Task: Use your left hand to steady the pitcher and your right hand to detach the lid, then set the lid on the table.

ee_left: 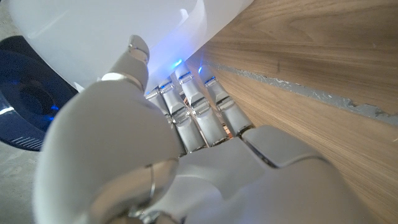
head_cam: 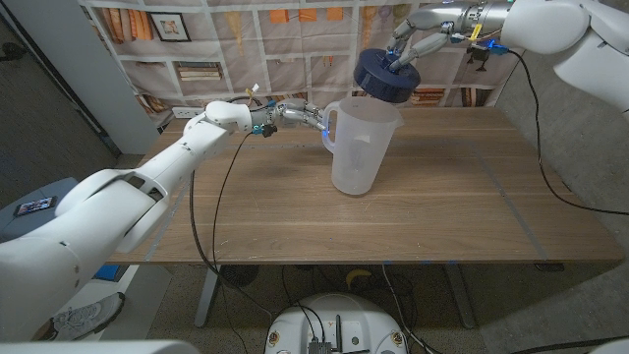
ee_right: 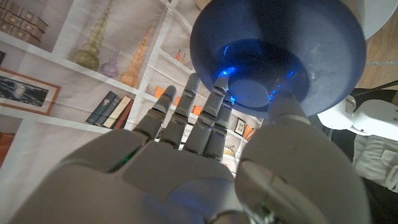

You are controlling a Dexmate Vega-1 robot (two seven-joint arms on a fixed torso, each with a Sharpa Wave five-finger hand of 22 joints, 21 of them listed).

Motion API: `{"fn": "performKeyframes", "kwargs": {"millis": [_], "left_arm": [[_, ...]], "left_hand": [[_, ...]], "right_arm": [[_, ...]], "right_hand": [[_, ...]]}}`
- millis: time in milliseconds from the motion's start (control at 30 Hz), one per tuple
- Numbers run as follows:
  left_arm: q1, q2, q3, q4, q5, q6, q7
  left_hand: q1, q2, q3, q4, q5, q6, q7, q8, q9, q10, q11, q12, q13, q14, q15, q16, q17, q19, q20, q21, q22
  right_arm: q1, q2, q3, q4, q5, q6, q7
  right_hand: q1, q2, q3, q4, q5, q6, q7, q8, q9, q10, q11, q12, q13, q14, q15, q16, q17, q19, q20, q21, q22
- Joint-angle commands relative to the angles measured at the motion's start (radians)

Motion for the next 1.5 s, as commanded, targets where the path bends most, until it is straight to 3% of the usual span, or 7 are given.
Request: {"fn": "performKeyframes", "kwargs": {"millis": [33,700,1000,1167,1500], "left_arm": [[0.041,0.036,-0.013,-0.072,-0.019,0.049,0.025],[0.100,0.089,-0.028,-0.183,-0.039,0.101,0.061],[0.127,0.124,-0.033,-0.241,-0.054,0.150,0.066],[0.138,0.139,-0.037,-0.268,-0.063,0.172,0.069],[0.141,0.159,-0.035,-0.297,-0.059,0.192,0.071]], "left_hand": [[0.099,0.118,0.001,0.005,0.004,0.028,0.018,0.006,0.004,0.016,-0.018,0.004,0.002,0.010,-0.079,0.002,0.006,-0.009,-0.141,-0.004,0.001],[0.107,0.111,0.001,-0.002,0.003,-0.007,-0.009,-0.015,-0.001,-0.035,-0.022,-0.008,-0.001,-0.052,-0.079,-0.011,0.004,-0.052,-0.138,-0.025,-0.004],[0.087,0.084,0.008,0.003,0.010,-0.058,-0.026,-0.039,0.000,-0.129,-0.026,-0.024,-0.015,-0.172,-0.073,-0.029,-0.009,-0.098,-0.131,-0.040,-0.009],[0.069,0.074,0.009,0.006,0.010,-0.072,-0.032,-0.043,0.000,-0.154,-0.028,-0.024,-0.018,-0.203,-0.069,-0.030,-0.011,-0.112,-0.121,-0.042,-0.010],[0.036,0.049,0.011,0.006,0.010,-0.120,-0.044,-0.057,0.003,-0.225,-0.030,-0.026,-0.021,-0.297,-0.061,-0.034,-0.013,-0.144,-0.085,-0.045,-0.011]], "right_arm": [[-0.021,-0.038,0.028,-0.016,-0.004,-0.064,-0.020],[-0.046,-0.071,0.039,-0.046,-0.044,-0.116,-0.061],[-0.061,-0.082,0.030,-0.039,-0.085,-0.150,-0.071],[-0.066,-0.083,0.033,-0.030,-0.081,-0.152,-0.079],[-0.074,-0.087,0.035,-0.032,-0.080,-0.167,-0.086]], "right_hand": [[0.066,0.064,-0.004,0.000,0.006,0.061,-0.062,0.007,0.002,0.003,-0.002,-0.003,0.005,0.000,-0.146,-0.004,0.003,-0.001,0.006,-0.004,0.004],[0.063,0.065,-0.009,0.002,0.007,0.055,-0.063,0.007,0.000,-0.003,-0.002,-0.009,0.007,-0.003,-0.146,-0.007,0.003,-0.003,0.007,-0.004,0.004],[0.059,0.066,-0.011,0.004,0.007,0.060,-0.062,0.010,0.000,-0.002,-0.001,-0.009,0.009,-0.002,-0.146,-0.009,0.002,-0.004,0.007,-0.004,0.004],[0.058,0.068,-0.011,0.004,0.007,0.058,-0.063,0.009,0.000,-0.001,-0.001,-0.009,0.010,-0.001,-0.147,-0.009,0.002,-0.003,0.006,-0.003,0.004],[0.056,0.068,-0.013,0.004,0.007,0.056,-0.061,0.010,-0.001,0.000,-0.001,-0.009,0.013,-0.001,-0.147,-0.011,0.001,-0.003,0.005,-0.003,0.004]]}}
